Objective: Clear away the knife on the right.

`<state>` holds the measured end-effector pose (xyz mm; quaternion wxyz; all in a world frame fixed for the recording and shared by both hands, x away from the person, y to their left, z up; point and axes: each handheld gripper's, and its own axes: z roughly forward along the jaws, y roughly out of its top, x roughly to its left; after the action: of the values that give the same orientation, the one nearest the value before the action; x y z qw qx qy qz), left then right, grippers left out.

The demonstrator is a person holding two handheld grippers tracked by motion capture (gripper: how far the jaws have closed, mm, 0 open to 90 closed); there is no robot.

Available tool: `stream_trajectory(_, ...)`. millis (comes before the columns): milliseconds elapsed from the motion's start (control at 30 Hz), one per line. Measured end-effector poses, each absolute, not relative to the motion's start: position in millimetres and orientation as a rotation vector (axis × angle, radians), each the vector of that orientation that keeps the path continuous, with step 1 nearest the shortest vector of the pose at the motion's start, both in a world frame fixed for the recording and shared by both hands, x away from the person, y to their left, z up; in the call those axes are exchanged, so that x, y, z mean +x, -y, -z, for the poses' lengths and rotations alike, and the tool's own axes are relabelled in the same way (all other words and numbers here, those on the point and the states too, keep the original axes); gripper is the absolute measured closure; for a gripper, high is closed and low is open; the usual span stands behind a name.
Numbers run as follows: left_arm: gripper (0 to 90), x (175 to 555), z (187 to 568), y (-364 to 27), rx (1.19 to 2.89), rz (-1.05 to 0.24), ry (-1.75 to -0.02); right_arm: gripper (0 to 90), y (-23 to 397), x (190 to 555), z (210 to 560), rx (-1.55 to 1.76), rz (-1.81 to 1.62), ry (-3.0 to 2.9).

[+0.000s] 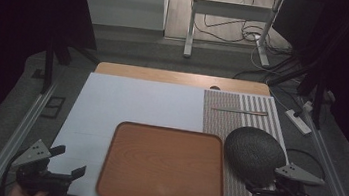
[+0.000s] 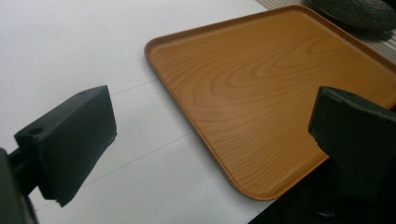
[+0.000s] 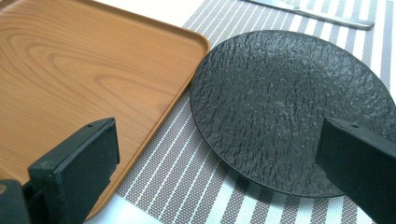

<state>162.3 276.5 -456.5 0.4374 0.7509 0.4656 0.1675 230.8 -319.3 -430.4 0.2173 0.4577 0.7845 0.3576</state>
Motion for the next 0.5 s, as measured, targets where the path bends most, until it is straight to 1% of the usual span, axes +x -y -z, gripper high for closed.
stream_trajectory(500,0.9,163.5,455.8,-273.5,1.887,-0.411,-1.147,0.1,314.1,232.3,432.0,1.227,-0.948,-2.238)
